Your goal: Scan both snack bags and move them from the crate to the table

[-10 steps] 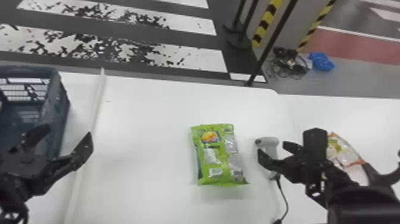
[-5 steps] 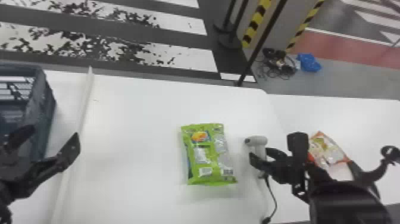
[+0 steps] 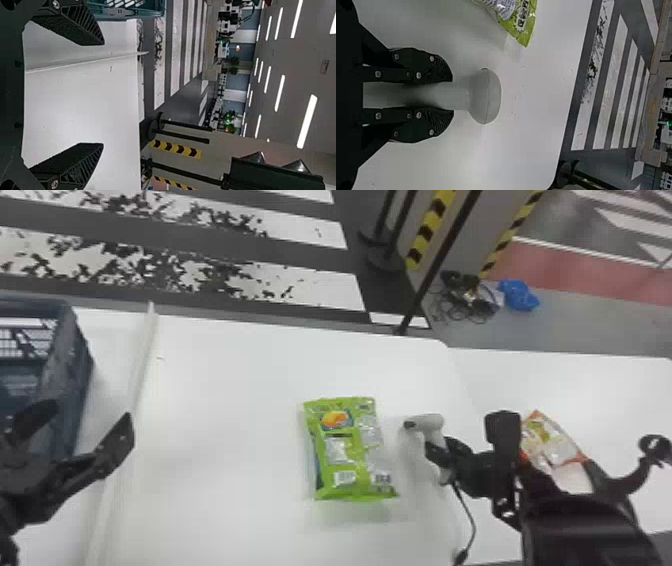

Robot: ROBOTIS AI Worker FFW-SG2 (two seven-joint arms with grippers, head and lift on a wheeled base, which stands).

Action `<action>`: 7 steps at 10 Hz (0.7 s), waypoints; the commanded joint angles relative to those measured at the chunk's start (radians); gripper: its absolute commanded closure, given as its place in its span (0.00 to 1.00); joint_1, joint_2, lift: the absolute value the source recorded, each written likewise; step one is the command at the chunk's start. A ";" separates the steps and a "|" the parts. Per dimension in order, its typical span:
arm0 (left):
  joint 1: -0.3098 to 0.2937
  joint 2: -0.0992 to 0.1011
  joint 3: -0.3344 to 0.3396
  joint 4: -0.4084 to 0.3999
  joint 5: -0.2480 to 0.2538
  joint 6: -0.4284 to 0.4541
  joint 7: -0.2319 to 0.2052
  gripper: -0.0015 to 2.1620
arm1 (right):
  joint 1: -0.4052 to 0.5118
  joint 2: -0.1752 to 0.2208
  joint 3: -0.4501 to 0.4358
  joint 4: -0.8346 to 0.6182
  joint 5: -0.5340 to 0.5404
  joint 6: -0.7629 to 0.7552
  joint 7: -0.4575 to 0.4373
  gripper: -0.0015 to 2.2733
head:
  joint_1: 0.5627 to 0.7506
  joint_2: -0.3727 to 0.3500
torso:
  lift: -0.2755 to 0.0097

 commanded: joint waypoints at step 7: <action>0.014 -0.014 0.011 -0.003 0.000 -0.009 0.002 0.04 | 0.254 0.135 -0.107 -0.484 -0.016 0.320 0.017 0.99 | 0.70 0.11 | 0.66</action>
